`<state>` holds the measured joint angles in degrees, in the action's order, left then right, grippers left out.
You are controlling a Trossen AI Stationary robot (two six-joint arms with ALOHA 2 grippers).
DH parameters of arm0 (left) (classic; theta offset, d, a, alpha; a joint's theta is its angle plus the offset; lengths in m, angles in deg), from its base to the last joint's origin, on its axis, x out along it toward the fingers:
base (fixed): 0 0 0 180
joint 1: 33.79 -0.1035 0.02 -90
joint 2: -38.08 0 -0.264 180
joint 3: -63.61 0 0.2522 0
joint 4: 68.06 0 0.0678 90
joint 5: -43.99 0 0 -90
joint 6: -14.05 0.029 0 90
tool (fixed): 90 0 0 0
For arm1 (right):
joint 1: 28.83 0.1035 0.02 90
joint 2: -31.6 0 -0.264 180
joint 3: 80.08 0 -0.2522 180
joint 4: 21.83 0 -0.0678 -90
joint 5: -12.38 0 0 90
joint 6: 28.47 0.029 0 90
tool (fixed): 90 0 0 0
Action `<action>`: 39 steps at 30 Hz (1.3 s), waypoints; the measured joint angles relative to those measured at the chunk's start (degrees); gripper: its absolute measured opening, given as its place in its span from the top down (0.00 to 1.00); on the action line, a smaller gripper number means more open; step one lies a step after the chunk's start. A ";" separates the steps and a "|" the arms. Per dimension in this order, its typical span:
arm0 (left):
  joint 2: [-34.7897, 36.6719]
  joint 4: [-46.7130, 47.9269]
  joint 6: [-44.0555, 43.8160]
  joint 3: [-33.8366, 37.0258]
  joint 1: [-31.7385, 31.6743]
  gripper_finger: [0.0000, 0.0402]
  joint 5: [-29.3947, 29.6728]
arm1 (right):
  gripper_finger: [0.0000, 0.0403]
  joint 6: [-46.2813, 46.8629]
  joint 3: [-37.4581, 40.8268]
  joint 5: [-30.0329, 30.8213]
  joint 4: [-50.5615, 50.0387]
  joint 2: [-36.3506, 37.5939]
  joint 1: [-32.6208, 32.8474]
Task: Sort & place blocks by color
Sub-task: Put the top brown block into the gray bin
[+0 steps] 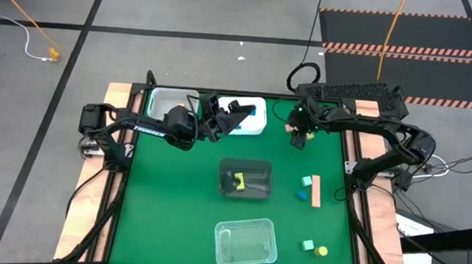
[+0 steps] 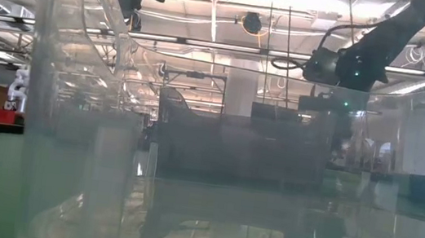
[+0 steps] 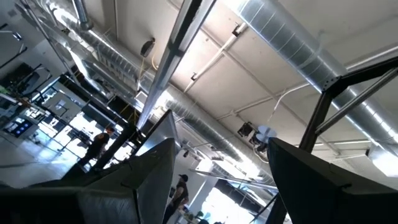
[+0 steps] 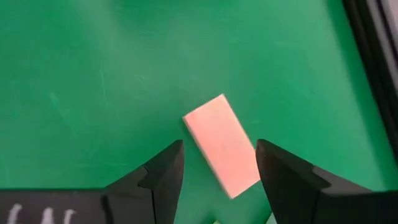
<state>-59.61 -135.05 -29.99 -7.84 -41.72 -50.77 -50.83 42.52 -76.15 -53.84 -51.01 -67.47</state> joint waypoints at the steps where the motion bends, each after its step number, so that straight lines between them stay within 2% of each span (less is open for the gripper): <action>1: 0.00 0.00 -0.06 0.00 -0.38 0.36 0.00 | 0.52 -0.58 0.00 -0.06 0.34 -0.03 -0.01; 11: -0.01 0.07 -3.41 0.00 -3.64 0.36 -1.01 | 0.52 -2.85 0.00 -0.37 5.23 -3.82 -1.91; 18: -0.02 0.11 -4.76 0.00 -4.10 0.36 -2.78 | 0.52 -2.47 -0.02 -7.34 5.96 -5.44 -4.49; 25: -0.02 0.13 -5.67 0.00 -4.49 0.36 -2.89 | 0.53 -1.67 -0.12 -7.84 5.48 -8.08 -5.26; 33: -0.02 0.16 -5.84 0.00 -4.47 0.36 -2.89 | 0.62 5.03 -0.26 -7.80 3.31 -10.14 -5.17; 39: -0.02 0.67 -5.81 0.00 -4.47 0.36 -2.89 | 0.72 12.71 -0.11 -7.37 3.47 -7.85 -4.96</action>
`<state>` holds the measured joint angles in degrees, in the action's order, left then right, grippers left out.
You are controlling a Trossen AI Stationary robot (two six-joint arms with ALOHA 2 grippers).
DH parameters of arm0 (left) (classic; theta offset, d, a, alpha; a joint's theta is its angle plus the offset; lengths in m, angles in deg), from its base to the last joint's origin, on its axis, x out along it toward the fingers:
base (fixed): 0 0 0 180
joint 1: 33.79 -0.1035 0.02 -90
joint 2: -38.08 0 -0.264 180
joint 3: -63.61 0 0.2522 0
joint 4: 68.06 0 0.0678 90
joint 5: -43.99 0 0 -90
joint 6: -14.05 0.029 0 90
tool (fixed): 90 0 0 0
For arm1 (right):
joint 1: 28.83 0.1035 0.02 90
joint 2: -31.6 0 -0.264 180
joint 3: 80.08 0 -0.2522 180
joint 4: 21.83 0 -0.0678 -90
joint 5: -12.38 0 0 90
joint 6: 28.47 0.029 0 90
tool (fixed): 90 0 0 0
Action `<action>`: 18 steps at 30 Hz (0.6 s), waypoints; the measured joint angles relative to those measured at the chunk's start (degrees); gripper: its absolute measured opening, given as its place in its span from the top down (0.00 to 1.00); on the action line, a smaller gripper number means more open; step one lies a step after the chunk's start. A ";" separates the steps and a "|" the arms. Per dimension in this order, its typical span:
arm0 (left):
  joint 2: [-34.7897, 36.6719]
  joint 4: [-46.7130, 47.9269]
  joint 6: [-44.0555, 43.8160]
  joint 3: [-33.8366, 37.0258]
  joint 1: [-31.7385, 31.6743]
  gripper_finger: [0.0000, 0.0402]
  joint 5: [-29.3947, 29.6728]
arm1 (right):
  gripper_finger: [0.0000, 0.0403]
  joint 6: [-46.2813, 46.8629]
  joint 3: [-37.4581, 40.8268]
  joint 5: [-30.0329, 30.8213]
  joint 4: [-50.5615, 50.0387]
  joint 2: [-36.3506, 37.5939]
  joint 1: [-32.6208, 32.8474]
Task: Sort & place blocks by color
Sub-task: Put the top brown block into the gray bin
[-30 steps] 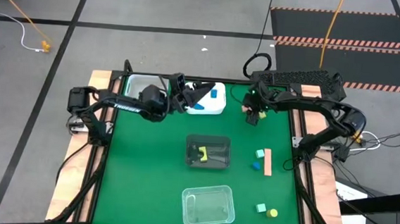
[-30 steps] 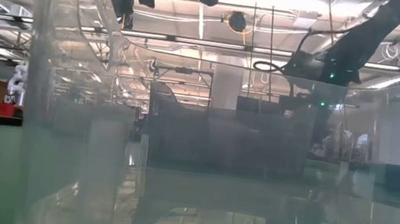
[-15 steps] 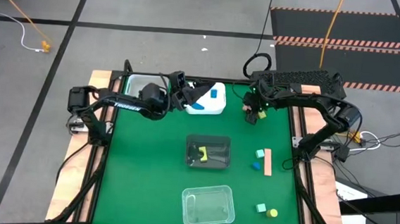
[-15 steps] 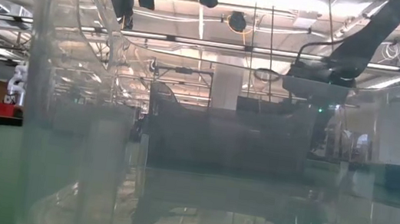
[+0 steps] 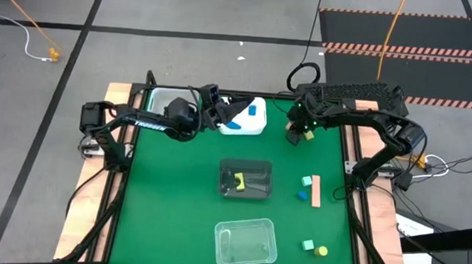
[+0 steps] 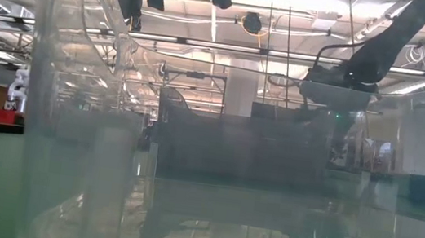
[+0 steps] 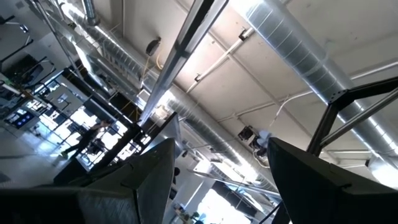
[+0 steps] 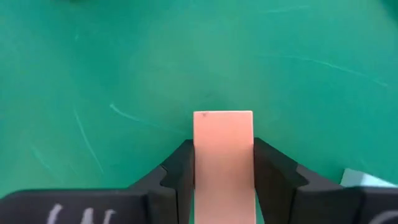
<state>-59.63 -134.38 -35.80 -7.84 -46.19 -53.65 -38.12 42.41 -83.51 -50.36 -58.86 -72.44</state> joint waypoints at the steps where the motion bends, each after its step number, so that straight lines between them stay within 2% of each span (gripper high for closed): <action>1: 0.00 0.40 0.00 0.00 0.00 0.36 0.00 | 0.72 1.21 0.09 0.09 -0.04 0.59 0.08; 13: -0.04 7.87 -0.09 0.00 0.00 0.36 0.02 | 0.72 14.64 0.24 -0.54 1.86 13.61 0.23; 16: -0.04 10.83 2.28 0.00 0.00 0.36 0.04 | 0.72 20.92 0.24 -4.24 5.73 17.90 0.21; 18: -0.05 12.94 6.95 0.00 0.04 0.36 0.04 | 0.72 26.24 0.24 -6.94 9.77 20.55 0.45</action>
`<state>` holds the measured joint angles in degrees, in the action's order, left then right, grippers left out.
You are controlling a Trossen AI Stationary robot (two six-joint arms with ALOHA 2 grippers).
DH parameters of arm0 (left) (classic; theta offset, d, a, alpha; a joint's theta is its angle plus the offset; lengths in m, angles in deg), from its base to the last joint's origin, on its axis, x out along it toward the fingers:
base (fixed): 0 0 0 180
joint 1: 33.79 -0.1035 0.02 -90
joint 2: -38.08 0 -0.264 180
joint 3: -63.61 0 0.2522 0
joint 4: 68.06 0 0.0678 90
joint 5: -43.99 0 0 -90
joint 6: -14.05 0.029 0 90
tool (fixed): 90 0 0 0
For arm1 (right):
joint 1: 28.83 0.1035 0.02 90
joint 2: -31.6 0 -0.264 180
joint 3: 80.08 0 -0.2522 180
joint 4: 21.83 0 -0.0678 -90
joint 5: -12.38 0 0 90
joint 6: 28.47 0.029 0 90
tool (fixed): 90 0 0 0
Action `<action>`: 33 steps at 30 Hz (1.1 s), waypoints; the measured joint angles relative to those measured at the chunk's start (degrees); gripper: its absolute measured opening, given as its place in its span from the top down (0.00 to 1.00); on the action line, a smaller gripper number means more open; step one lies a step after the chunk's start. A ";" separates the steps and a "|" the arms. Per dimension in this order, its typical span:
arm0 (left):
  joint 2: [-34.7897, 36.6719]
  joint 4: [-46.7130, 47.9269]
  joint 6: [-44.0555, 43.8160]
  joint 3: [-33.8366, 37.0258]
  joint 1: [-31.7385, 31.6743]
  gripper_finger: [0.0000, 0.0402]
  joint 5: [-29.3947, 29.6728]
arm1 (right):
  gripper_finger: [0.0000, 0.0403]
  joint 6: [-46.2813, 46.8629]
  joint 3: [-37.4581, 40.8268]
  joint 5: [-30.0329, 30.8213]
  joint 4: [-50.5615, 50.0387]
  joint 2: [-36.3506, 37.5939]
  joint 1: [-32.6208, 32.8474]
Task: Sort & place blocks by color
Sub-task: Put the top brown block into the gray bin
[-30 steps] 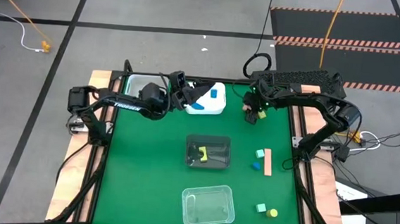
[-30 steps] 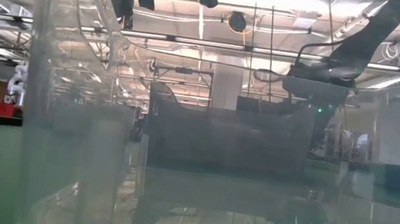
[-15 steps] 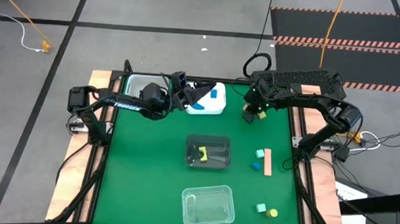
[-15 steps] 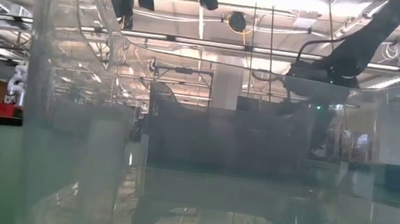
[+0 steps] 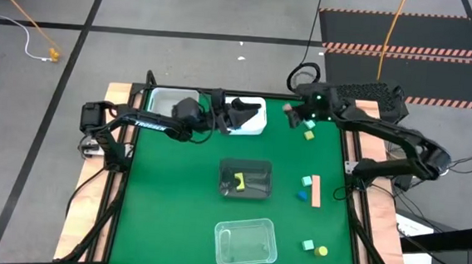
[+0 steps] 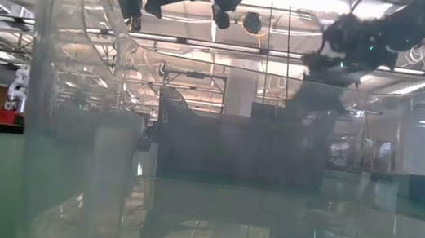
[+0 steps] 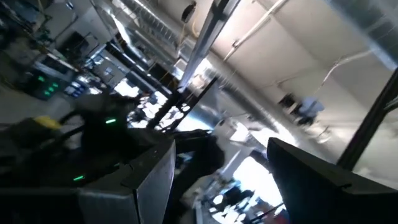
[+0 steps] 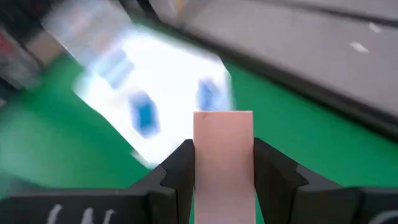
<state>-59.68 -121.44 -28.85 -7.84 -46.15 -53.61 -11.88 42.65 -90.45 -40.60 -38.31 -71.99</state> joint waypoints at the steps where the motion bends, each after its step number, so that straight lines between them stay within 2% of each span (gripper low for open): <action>1: 0.00 1.15 3.59 0.00 0.14 0.36 0.01 | 0.72 2.75 -0.02 -0.87 2.34 1.17 0.26; 6: 0.00 9.05 25.97 0.00 1.39 0.36 0.38 | 0.72 15.85 -0.04 -0.82 15.91 4.42 4.30; 8: 0.00 11.97 34.68 0.00 2.20 0.36 2.71 | 0.72 20.61 -0.04 -0.71 22.50 4.34 6.70; 11: 0.00 15.40 46.08 0.02 3.67 0.36 11.41 | 0.72 26.64 -0.08 1.06 33.10 3.06 10.70; 16: 0.00 15.37 59.73 0.02 5.88 0.36 28.19 | 0.72 30.62 -0.09 9.59 43.76 0.62 16.63; 19: 0.00 14.43 66.01 0.02 6.48 0.36 31.56 | 0.72 32.25 -0.11 14.33 46.45 -0.96 19.16; 25: 0.05 14.98 75.37 0.02 6.88 0.36 33.64 | 0.72 38.10 -0.11 15.69 53.33 -4.56 21.99; 33: 0.05 15.15 76.31 0.02 6.06 0.36 33.82 | 0.72 40.00 -0.11 15.58 55.87 -8.42 24.52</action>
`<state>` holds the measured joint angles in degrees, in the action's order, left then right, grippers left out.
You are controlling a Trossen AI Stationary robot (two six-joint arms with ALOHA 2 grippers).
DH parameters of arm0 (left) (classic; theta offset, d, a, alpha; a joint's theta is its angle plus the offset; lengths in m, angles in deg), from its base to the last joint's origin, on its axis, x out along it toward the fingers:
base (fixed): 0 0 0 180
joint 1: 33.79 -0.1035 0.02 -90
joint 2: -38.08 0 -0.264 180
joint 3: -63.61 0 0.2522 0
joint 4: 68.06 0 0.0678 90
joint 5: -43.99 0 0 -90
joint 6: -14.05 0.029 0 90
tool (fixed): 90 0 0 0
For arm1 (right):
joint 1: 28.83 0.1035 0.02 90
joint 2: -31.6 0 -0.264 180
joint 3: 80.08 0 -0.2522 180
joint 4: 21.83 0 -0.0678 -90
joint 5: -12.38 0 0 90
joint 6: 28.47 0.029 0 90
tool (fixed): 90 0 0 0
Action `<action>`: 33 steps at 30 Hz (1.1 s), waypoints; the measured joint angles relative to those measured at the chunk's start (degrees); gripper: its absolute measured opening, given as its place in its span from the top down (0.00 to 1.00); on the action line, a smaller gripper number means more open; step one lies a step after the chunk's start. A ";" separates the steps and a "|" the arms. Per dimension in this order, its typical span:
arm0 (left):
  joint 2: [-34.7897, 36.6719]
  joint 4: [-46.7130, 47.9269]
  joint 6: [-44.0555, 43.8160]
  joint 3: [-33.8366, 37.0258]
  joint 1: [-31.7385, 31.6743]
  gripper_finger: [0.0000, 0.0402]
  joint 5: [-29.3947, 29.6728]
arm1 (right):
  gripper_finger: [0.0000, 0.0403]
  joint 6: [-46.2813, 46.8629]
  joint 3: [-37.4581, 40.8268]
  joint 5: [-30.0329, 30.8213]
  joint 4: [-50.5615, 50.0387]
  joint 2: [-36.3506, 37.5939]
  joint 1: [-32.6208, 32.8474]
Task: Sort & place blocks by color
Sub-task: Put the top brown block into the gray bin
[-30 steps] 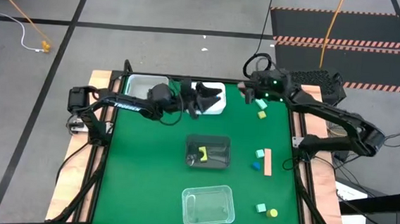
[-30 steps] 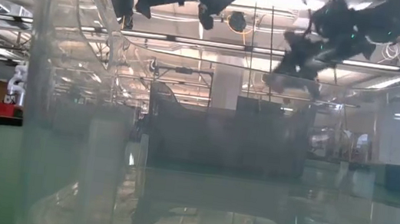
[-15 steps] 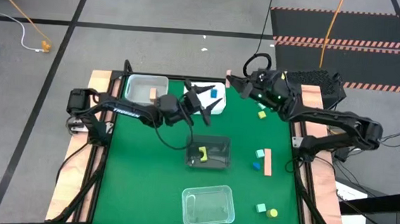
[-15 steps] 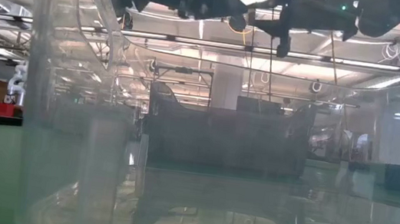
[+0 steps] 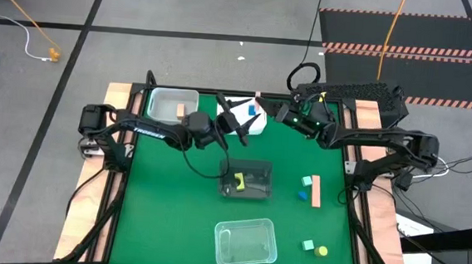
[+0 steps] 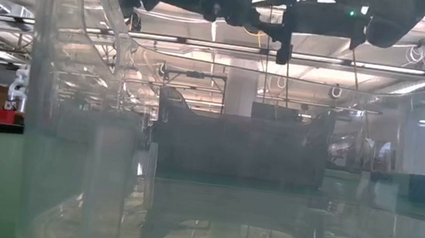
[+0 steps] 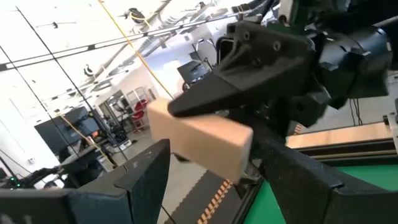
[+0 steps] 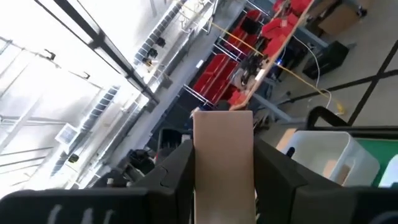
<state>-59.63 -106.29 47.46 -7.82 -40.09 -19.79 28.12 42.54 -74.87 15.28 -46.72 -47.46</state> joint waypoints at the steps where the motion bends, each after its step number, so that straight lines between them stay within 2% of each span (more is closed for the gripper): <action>1: 0.00 -0.02 0.00 0.00 -0.13 0.36 0.01 | 0.72 0.00 0.00 0.02 0.84 -0.40 0.37; 8: 0.00 0.03 -0.33 0.00 -0.49 0.36 3.72 | 0.72 -0.23 -0.02 0.26 2.89 -1.03 1.42; 17: -0.02 -1.88 -0.16 0.00 0.63 0.36 5.61 | 0.72 -0.25 -0.11 -1.39 3.24 -0.90 1.46; 22: -0.04 -2.15 3.98 0.00 2.04 0.36 11.22 | 0.72 -0.49 -0.11 -2.58 2.87 -0.92 1.44; 33: -0.04 -2.25 3.24 0.00 3.67 0.37 12.58 | 0.69 -0.45 -0.09 -3.14 2.54 -0.90 1.49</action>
<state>-59.67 -108.54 50.71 -7.82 -36.41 -7.21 27.67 42.45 -78.01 17.82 -47.62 -45.98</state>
